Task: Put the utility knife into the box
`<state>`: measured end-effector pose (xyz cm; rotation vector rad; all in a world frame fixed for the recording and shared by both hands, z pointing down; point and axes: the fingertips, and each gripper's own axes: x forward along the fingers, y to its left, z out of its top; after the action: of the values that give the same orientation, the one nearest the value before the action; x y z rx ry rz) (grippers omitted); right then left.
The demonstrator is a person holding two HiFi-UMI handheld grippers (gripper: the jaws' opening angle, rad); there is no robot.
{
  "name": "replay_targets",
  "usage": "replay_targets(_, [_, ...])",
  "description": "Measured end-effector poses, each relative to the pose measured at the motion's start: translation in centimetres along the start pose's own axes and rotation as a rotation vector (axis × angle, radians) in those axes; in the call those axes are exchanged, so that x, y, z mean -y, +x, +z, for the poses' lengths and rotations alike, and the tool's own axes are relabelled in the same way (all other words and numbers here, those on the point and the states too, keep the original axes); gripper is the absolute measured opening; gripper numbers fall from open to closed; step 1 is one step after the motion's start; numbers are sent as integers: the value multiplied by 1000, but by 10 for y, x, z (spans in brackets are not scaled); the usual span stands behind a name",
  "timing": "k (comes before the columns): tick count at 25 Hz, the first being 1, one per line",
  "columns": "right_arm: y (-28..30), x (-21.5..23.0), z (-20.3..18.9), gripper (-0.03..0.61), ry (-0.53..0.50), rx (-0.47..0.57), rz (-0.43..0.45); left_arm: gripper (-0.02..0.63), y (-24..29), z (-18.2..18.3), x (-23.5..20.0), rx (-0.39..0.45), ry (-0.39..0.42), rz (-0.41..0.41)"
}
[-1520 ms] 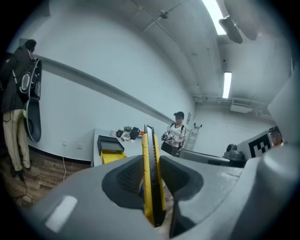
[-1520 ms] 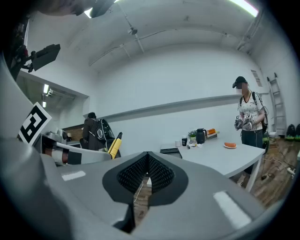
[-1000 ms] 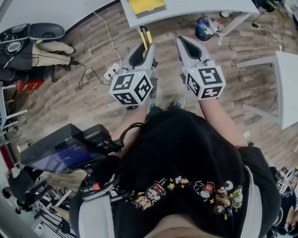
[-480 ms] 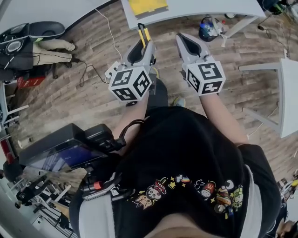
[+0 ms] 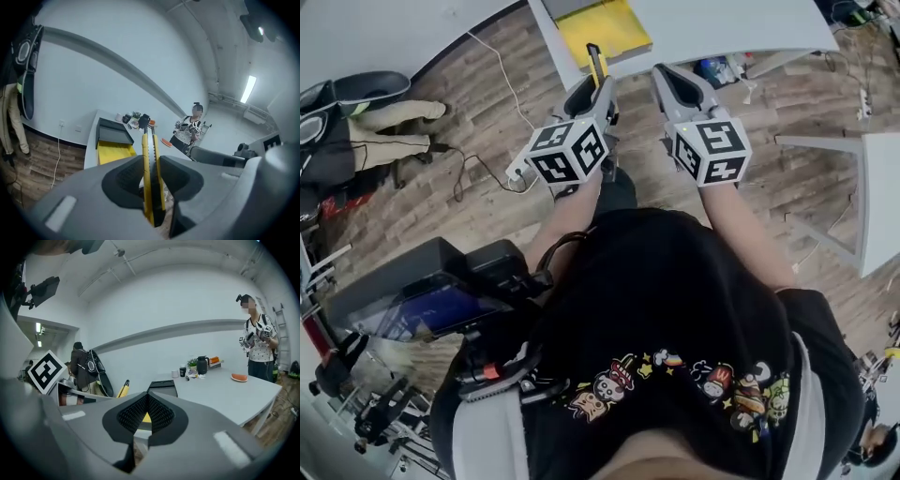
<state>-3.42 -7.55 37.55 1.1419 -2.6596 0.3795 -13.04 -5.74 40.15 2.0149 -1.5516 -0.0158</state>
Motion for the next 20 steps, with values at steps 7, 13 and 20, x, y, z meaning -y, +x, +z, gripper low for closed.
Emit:
replay_targets(7, [68,33,-3,23,35,-66,-62,118,94,2,-66,-134,-44,-19])
replay_targets(13, [79,56,6,23,46,-68,-32,118,128,-5,-79,-214,-66,54])
replay_targets(20, [111,94,3,23,44,-101,39,118,178,-9,-78,-257,-95,125])
